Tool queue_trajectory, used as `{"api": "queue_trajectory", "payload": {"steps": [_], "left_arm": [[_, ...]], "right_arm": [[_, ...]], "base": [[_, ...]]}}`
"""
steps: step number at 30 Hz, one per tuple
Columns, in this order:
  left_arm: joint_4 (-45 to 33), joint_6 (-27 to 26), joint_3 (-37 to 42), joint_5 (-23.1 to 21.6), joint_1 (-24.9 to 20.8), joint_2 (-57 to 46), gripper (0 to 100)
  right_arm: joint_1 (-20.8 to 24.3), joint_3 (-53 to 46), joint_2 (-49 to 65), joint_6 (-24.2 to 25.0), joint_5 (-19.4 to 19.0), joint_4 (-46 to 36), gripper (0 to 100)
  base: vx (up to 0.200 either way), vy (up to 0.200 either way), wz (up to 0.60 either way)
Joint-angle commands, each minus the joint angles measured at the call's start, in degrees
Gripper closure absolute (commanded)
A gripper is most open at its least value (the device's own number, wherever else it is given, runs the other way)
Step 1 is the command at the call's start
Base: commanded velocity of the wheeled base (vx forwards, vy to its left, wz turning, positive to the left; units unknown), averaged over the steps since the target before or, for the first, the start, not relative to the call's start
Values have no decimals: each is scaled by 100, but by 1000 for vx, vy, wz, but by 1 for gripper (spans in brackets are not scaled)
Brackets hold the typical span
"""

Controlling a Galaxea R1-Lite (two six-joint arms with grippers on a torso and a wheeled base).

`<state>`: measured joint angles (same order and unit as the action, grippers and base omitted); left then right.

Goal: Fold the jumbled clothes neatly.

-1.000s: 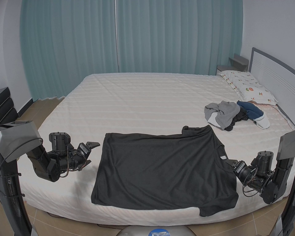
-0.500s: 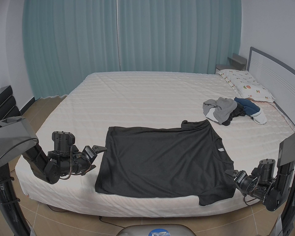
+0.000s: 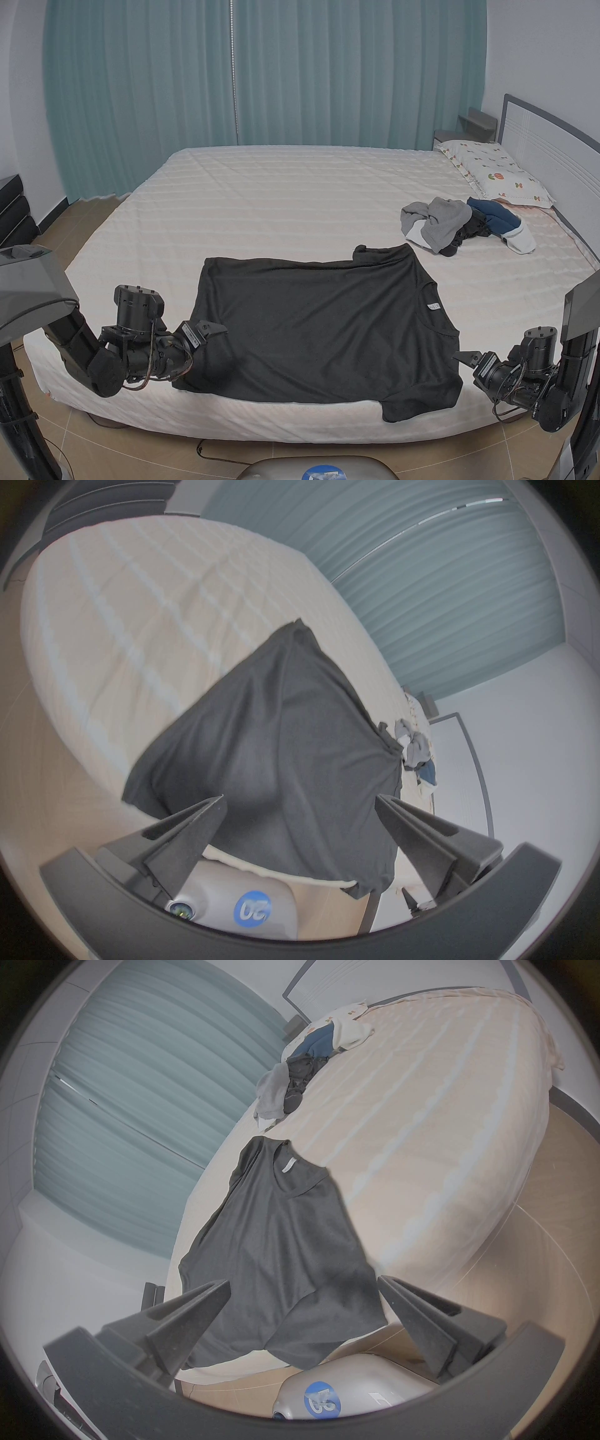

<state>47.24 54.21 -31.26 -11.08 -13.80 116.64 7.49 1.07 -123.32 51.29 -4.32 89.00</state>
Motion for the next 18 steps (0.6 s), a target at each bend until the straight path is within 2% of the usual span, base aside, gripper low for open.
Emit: {"api": "queue_trajectory", "payload": {"steps": [1, 8, 10, 13, 18], "left_arm": [[13, -95, 542, -8, 114, -317, 0], [49, -1431, 1438, -87, 861, -528, 0], [154, -1651, 1561, -193, 1125, -458, 0], [444, -1756, 1544, -404, 1415, -159, 0], [1165, -1774, 1517, -368, 1529, 483, 0]], "right_arm": [[25, -98, -113, -31, 1, 56, 0], [130, -98, -272, -31, 62, 56, 0], [201, -98, -272, -13, 71, 47, 0], [315, -98, -272, -5, 106, 56, 0], [438, -98, -359, 4, 273, 56, 0]], "base": [[0, 0, 0], [0, 0, 0], [0, 0, 0], [0, 0, 0], [0, 0, 0]]}}
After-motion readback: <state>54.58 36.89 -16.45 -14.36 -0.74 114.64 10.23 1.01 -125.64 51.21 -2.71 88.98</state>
